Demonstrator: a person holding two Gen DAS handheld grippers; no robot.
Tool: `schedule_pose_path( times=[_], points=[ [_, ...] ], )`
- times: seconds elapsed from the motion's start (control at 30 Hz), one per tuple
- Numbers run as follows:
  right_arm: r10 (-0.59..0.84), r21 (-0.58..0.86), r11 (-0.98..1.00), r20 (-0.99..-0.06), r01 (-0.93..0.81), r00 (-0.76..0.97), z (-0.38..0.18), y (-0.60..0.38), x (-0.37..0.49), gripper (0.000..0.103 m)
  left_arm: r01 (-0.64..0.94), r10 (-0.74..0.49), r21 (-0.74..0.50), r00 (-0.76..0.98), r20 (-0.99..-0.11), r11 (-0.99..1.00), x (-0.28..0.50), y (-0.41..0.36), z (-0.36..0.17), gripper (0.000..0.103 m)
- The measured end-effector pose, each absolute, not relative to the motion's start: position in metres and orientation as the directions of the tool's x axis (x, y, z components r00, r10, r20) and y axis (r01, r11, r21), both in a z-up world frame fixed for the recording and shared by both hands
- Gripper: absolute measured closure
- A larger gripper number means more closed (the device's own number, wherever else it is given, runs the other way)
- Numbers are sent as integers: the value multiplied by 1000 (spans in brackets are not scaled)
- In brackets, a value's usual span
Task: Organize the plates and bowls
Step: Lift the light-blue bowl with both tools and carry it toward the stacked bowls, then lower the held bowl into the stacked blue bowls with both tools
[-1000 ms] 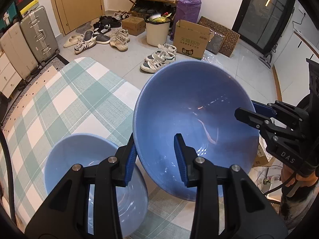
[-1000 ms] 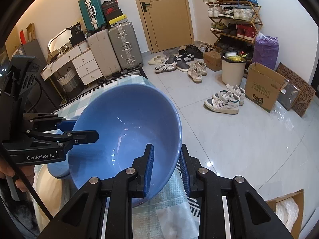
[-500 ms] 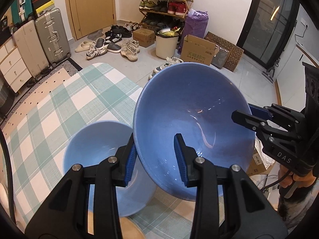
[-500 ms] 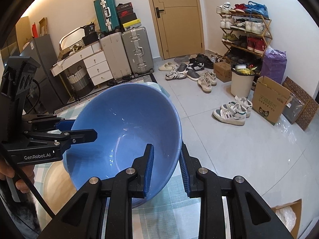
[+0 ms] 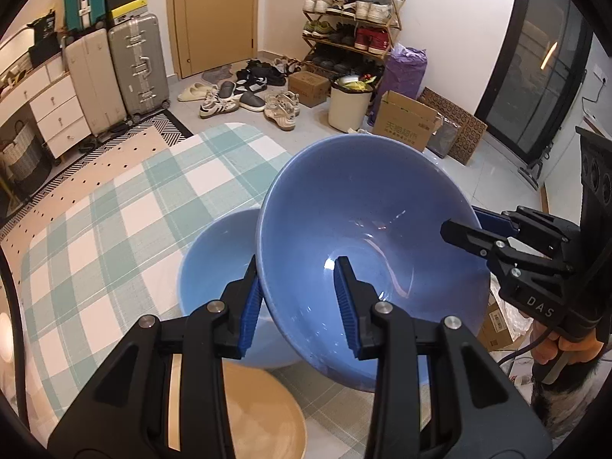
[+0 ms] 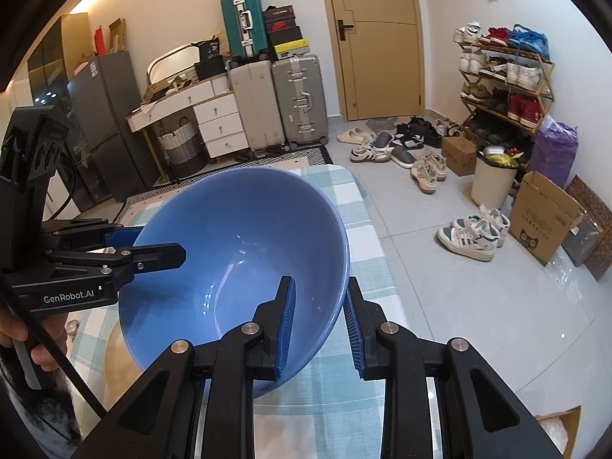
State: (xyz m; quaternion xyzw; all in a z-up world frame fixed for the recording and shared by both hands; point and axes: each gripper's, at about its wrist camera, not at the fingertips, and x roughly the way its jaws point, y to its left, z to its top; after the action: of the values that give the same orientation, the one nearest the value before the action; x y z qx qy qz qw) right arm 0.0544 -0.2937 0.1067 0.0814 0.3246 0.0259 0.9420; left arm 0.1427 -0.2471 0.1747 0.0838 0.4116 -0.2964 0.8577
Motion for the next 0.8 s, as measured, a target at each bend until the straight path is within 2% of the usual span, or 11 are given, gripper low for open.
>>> schedule_pose_path(
  times=[0.8],
  points=[
    [227, 152, 974, -589, -170, 776, 126, -203, 78, 76, 426, -376, -124, 578, -724, 896, 117, -140, 196, 70]
  ],
)
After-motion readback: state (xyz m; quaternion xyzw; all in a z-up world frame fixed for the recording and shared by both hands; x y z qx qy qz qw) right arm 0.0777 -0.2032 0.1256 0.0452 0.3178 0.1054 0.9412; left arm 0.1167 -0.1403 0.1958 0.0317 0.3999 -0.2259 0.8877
